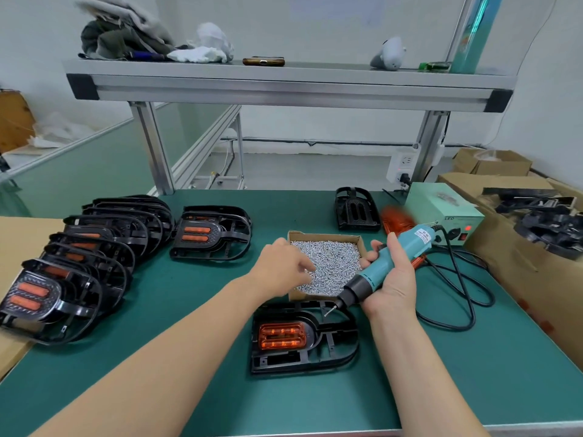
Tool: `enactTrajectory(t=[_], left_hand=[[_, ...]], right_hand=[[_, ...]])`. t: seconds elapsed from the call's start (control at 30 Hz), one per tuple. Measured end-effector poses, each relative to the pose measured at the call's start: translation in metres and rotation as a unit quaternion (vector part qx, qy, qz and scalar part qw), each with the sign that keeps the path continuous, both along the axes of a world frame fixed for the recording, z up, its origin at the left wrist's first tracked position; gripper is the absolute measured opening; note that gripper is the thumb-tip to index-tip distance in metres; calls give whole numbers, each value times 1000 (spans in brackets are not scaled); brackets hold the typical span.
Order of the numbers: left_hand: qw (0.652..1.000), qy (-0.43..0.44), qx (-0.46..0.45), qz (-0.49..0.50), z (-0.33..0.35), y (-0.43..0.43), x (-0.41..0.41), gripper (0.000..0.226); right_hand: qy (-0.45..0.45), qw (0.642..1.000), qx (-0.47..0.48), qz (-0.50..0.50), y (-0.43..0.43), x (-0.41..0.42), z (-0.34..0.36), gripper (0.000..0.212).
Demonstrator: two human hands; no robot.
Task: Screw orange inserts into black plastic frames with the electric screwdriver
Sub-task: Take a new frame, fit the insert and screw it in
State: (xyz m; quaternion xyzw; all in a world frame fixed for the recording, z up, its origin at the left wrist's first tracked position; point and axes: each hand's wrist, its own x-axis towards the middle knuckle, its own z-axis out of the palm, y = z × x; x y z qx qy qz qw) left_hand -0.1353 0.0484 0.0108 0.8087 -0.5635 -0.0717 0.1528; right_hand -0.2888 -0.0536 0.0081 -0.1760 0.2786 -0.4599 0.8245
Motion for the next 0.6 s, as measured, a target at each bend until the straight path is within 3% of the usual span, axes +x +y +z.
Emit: enactTrajectory(t=[0.2,0.4,0.6], left_hand=[[995,-63,53,-56,-7,-20,-5,24],[993,-94,-7,-77,-21,-25,-8,5],[995,-70,-48,-61,-33,-23,-7,15]], right_hand=[[12,1000,-8,14,-2,-6,0,36],[31,999,-16,19,3,-2,-1,18],[49,998,-1,31,4,-2,1,8]])
